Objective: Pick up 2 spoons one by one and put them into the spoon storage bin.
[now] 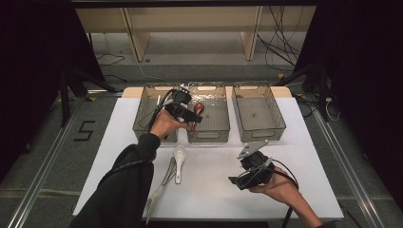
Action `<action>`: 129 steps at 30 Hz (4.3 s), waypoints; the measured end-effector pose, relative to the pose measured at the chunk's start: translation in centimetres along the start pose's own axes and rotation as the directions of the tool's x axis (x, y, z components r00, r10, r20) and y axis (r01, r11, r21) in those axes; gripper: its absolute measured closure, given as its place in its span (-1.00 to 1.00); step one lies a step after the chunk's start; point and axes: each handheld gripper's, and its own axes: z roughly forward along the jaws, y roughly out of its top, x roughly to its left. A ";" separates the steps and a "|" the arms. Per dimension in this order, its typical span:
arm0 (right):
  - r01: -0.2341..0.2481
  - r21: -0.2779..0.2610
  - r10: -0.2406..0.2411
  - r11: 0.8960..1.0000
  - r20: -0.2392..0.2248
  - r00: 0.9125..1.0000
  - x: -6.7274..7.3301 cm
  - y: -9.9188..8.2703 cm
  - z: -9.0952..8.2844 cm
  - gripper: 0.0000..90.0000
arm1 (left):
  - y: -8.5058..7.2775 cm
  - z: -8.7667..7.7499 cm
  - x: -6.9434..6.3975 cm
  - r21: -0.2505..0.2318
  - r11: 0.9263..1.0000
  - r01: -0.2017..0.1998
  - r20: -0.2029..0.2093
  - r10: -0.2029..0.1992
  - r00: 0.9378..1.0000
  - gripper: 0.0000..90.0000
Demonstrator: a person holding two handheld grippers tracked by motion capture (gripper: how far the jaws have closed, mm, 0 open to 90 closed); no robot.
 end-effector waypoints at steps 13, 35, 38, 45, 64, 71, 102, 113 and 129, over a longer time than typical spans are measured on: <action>-0.012 -0.017 0.012 1.000 0.017 1.000 -0.1 -0.2 -0.4 -0.38 | -4.0 -2.9 -1.4 -0.016 1.000 -0.017 0.022 0.017 1.000 -0.42; -0.030 -0.019 0.031 0.999 0.030 0.999 -0.1 -0.9 -0.6 -0.38 | -9.6 -1.9 -3.7 0.125 0.989 -0.081 -0.048 0.088 0.995 -0.59; -0.033 -0.019 0.033 0.999 0.030 0.999 -0.1 -0.9 -0.7 -0.38 | -10.0 -1.5 -3.9 0.147 0.986 -0.083 -0.054 0.092 0.994 -0.59; -0.032 -0.015 0.033 0.999 0.028 0.999 0.0 -1.0 -0.7 -0.38 | -11.4 -0.3 -4.1 0.210 0.975 -0.077 -0.074 0.095 0.993 -0.60; -0.024 -0.012 0.024 1.000 0.023 0.999 0.0 -1.0 -0.6 -0.38 | -13.7 2.2 -3.7 0.340 0.938 -0.069 -0.106 0.111 0.988 -0.63; -0.020 -0.010 0.021 1.000 0.020 1.000 0.1 -1.0 -0.5 -0.38 | -14.0 2.7 -3.7 0.371 0.926 -0.073 -0.099 0.117 0.988 -0.59; -0.021 -0.009 0.022 1.000 0.021 1.000 0.0 -1.0 -0.5 -0.37 | -13.5 1.0 -0.9 0.394 0.918 -0.034 -0.013 0.042 0.999 0.45; -0.022 -0.010 0.022 1.000 0.022 1.000 -0.1 -1.0 -0.5 -0.36 | -13.4 0.6 -0.4 0.364 0.931 -0.029 0.036 0.016 0.999 0.67; -0.020 -0.011 0.021 1.000 0.024 1.000 -0.1 -1.0 -0.6 -0.36 | -13.3 0.0 -0.5 0.301 0.949 -0.090 0.055 0.077 0.995 0.88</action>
